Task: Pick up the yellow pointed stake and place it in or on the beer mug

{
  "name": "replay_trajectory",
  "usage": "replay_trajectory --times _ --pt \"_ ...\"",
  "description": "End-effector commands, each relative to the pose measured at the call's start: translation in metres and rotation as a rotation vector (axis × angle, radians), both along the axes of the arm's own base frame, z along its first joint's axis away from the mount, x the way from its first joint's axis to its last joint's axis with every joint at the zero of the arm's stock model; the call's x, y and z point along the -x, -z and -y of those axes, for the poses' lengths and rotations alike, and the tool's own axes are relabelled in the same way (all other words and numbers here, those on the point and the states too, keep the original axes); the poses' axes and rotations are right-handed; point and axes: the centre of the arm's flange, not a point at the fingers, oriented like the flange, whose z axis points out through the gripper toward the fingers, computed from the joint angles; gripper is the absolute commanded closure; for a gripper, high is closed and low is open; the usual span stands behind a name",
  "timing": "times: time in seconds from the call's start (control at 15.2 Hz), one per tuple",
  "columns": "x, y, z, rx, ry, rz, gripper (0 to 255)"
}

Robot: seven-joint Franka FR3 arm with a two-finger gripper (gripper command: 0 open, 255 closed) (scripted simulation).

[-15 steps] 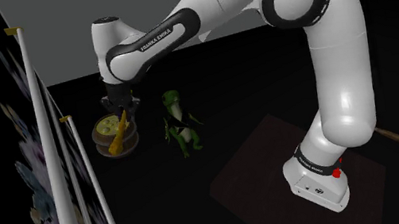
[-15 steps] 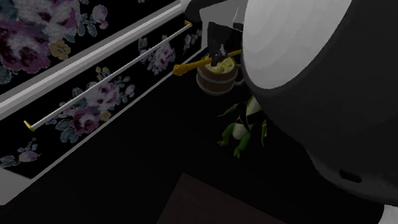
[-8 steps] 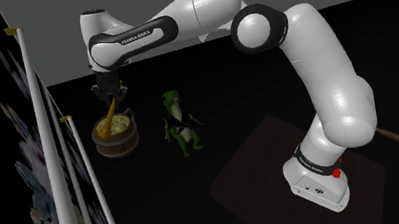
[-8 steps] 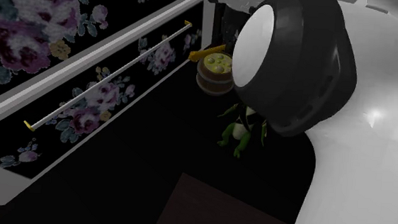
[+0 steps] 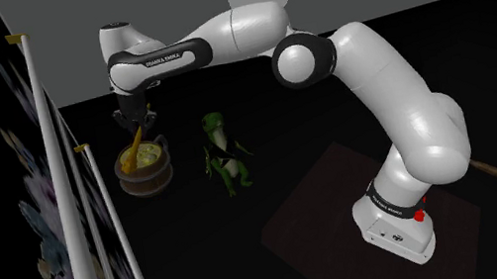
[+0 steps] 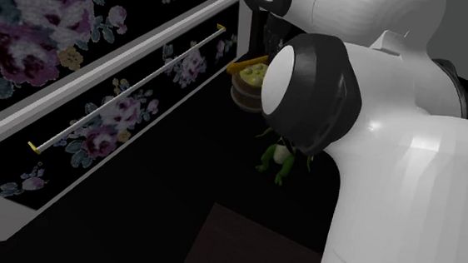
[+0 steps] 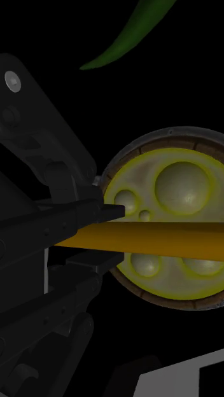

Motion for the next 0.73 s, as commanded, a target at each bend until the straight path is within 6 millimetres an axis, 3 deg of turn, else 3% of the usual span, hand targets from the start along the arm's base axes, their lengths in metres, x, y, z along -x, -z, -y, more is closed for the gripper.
replay_trajectory --times 0.0,0.4,0.66 --pt "0.0 0.01 0.0 0.0 0.0 0.001 255" --pt "0.0 0.043 0.0 0.0 0.0 0.001 255" --pt "0.0 0.043 0.0 0.0 0.0 0.001 255"
